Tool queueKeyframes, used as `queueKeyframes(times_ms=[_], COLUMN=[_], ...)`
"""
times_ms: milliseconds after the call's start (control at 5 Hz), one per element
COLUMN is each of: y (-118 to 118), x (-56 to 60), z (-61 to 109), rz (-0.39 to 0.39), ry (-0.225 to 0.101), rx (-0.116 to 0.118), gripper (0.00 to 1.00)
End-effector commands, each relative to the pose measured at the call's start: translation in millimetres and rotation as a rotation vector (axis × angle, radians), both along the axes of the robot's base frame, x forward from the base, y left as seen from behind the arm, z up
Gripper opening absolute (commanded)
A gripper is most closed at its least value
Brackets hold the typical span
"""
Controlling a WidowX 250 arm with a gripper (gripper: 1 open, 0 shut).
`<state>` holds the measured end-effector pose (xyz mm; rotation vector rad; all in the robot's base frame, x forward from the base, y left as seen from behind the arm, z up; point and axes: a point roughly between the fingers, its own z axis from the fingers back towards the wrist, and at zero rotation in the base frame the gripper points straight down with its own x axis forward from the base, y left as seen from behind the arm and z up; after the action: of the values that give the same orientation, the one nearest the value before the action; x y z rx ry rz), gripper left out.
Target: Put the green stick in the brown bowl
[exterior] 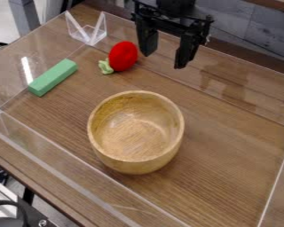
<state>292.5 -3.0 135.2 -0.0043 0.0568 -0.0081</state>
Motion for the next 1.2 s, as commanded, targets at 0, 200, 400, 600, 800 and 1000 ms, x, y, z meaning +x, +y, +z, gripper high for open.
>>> queueKeyframes(times_ms=[0, 200, 400, 600, 800, 1000], y=[10, 48, 91, 132, 162, 177], x=[-2.6, -7.7, -14.5, -19.6, -19.7, -13.5], z=[-10.2, -18.1, -21.6, -26.0, -36.9, -52.4], rz=[0.013, 0.05, 0.055, 0.062, 0.059, 0.06], ry=[0.021, 0.006, -0.035, -0.073, -0.11, -0.149], rx=[-0.002, 0.013, 0.033, 0.058, 0.074, 0.081], gripper=[1.0, 1.0, 1.0, 1.0, 1.0, 1.0])
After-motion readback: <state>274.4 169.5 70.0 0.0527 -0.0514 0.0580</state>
